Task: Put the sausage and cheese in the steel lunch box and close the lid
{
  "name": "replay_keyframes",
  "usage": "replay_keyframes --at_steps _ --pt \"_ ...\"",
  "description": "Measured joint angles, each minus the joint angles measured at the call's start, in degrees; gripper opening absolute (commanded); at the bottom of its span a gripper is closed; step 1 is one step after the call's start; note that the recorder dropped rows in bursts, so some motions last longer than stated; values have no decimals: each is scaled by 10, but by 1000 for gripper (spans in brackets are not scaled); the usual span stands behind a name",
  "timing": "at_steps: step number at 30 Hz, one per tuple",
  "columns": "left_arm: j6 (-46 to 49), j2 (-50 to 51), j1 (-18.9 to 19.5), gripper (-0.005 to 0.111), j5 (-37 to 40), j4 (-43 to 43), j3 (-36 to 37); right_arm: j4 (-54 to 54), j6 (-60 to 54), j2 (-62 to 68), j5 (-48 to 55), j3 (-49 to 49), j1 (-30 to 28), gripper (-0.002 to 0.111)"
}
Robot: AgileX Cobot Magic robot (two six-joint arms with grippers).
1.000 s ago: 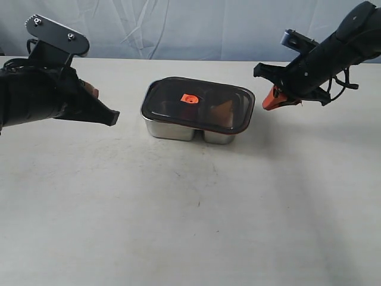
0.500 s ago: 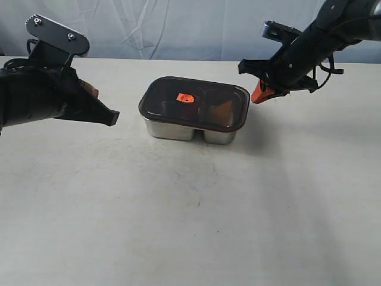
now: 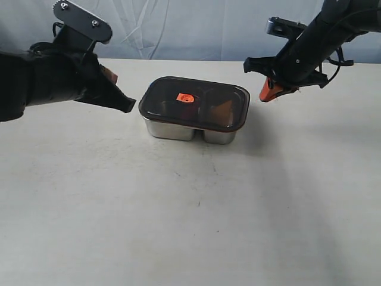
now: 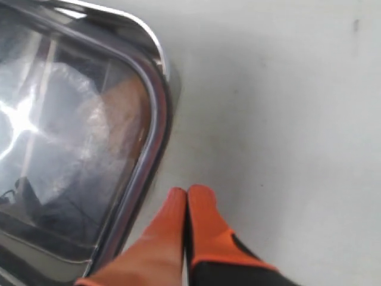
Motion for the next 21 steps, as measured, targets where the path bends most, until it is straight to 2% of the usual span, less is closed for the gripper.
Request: replay_keyframes --at_steps 3,10,14,21 --pt "0 30 0 19 1 16 -21 -16 7 2 -1 0 0 -1" --pt "0 94 0 19 56 71 -65 -21 3 4 -1 0 22 -1" --pt "0 115 0 19 30 76 -75 -25 10 1 -18 0 29 -1" --pt "0 122 0 19 14 81 -76 -91 70 40 -32 -22 25 -1"
